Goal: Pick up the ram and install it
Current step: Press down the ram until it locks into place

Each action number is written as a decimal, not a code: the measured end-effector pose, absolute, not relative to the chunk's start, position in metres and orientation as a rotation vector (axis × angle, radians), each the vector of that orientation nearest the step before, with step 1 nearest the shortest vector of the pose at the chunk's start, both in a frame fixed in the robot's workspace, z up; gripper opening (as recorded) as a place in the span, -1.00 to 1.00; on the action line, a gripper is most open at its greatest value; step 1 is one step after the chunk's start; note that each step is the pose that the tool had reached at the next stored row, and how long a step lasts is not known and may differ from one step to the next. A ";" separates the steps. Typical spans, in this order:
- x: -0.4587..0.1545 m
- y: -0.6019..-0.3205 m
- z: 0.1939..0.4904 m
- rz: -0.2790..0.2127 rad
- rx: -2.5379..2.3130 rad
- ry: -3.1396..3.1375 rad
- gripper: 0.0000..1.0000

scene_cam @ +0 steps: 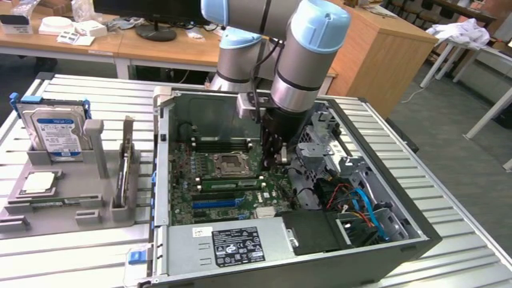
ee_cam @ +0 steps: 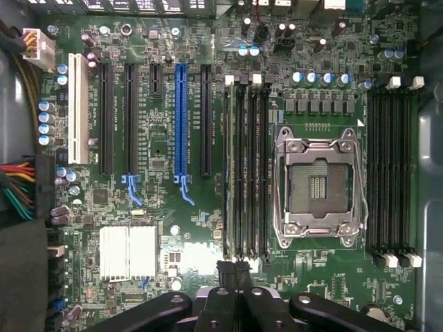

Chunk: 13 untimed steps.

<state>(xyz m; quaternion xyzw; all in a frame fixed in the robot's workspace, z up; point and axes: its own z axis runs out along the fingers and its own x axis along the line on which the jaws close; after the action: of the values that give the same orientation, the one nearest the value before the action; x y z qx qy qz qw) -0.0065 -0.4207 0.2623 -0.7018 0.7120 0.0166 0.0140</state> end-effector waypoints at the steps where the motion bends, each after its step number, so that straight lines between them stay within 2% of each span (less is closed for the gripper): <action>1: -0.006 -0.421 0.261 0.052 -2.185 2.218 -0.79; 13: -0.006 -0.421 0.250 0.052 -2.176 2.226 -0.79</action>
<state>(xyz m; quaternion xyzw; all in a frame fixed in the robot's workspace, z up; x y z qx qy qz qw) -0.0065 -0.4207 0.2501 -0.6989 0.7149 0.0165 0.0140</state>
